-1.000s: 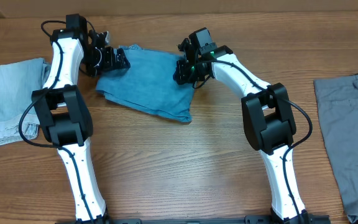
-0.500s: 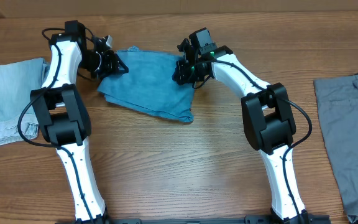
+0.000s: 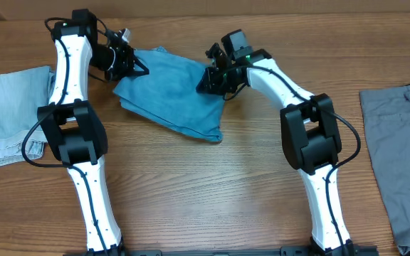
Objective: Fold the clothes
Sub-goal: 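Lift the bundle and carry it left with the left gripper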
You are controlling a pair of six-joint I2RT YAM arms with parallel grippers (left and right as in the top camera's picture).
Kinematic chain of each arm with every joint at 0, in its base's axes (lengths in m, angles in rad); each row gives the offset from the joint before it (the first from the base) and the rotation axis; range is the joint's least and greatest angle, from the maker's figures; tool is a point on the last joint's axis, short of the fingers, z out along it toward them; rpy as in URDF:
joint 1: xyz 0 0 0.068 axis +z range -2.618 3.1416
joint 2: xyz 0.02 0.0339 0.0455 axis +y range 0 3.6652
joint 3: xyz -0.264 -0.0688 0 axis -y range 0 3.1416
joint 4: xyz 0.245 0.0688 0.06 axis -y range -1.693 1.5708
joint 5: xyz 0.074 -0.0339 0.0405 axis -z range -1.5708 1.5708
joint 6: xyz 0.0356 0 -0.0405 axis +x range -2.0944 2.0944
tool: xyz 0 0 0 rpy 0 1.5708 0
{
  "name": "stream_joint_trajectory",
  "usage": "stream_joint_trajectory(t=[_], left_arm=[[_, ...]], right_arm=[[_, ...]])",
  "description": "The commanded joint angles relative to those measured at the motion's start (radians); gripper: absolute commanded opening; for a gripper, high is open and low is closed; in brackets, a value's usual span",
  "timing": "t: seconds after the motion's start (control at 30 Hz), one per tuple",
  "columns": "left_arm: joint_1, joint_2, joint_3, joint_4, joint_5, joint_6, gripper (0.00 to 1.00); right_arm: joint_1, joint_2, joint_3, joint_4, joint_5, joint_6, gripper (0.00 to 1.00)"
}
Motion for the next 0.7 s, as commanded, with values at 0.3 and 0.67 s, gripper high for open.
stream_joint_trajectory(t=[0.3,0.67], left_arm=[[-0.014,-0.152,0.313,-0.142,-0.144,-0.134,0.04],[0.234,-0.501,0.313,-0.109,-0.262,-0.404,0.04]], right_arm=[[-0.216,-0.326,0.073,-0.344,0.017,-0.103,0.52],[-0.233,-0.326,0.073,-0.577,0.097,-0.249,0.54]])
